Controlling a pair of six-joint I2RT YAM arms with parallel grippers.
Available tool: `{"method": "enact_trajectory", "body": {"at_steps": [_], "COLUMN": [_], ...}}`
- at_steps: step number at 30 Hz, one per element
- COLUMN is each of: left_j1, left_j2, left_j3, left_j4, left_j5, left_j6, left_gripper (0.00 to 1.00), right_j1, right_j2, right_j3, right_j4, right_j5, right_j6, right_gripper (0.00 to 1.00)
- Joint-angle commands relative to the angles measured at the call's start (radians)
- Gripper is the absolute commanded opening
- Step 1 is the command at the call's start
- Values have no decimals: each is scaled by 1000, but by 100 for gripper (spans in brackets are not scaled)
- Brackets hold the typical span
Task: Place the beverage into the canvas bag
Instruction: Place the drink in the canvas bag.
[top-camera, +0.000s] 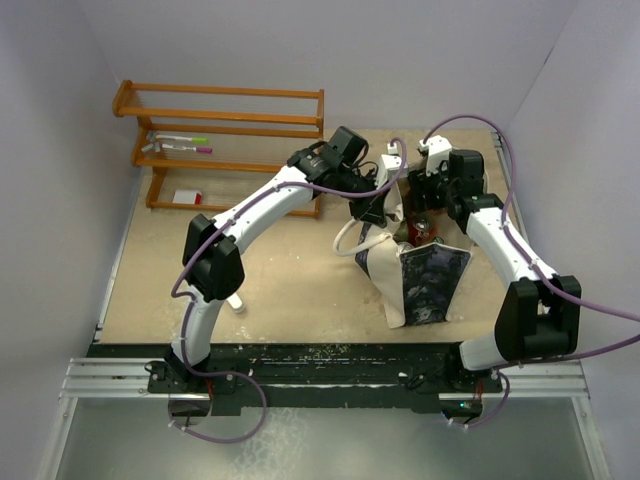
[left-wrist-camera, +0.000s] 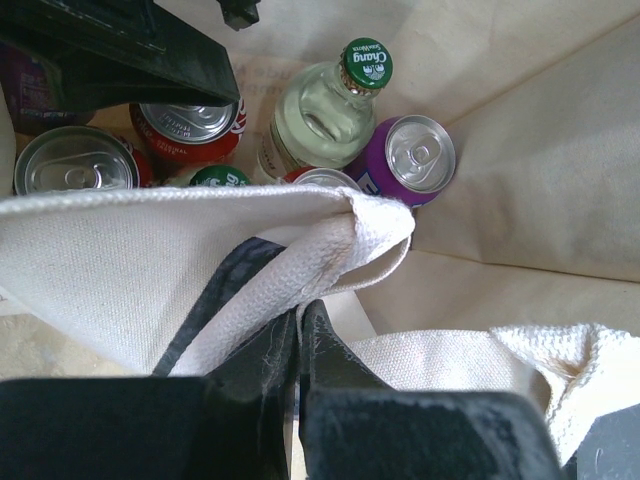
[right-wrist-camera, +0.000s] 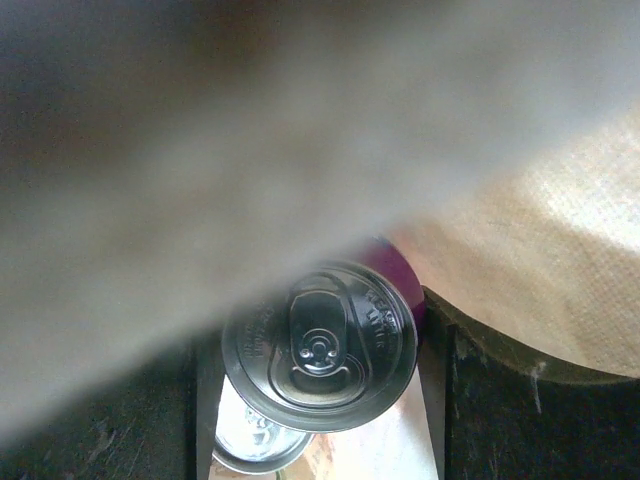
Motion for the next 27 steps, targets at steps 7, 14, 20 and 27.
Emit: {"method": "enact_trajectory", "body": {"at_steps": [7,14,20,27], "left_j1": [18,19,19,19], "left_j2": [20,14,10,3], "left_j3": [39,52,48,47], "left_j4": [70,74,71,67], "left_j5": [-123,-143,-145,-155], "left_j6": [-6,-2,0,4], "left_gripper": [0,0,0,0], "right_j1": [-9,-9,-7,-7], "right_j2": [57,67,57,26], "right_j3": [77,62,65,67], "right_j4": [-99,-160,-133,-125], "right_j5": [-192,-198,-263,-299], "right_j6": [-48,-122,-125,-130], "right_gripper": [3,6,6,8]}}
